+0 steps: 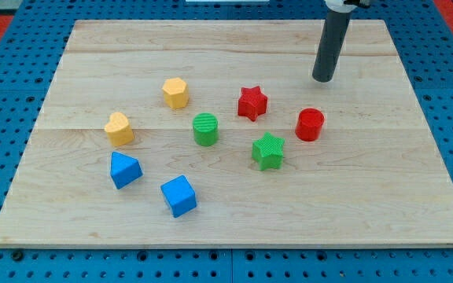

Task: Move red circle towards top right corner of the board

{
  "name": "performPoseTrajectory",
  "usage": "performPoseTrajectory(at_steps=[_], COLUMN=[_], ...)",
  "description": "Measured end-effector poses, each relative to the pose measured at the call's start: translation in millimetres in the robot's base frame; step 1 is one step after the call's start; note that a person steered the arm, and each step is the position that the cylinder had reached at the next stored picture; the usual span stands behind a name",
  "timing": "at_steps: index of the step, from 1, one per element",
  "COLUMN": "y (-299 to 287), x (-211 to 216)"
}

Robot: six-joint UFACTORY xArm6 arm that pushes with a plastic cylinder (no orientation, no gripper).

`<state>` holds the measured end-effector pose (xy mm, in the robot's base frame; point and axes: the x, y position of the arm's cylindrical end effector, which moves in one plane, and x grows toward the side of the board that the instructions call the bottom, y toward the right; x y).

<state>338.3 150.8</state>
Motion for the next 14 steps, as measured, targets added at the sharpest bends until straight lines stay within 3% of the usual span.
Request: performPoseTrajectory(at_steps=[2,5,6,9,10,11,12,14], y=[13.0,20.4,-26.3,-42.3,-55.2,7.5,26.0,27.2], x=[0.8,122.6,146.6,-19.3,-55.8,-83.8,-89.3,102.8])
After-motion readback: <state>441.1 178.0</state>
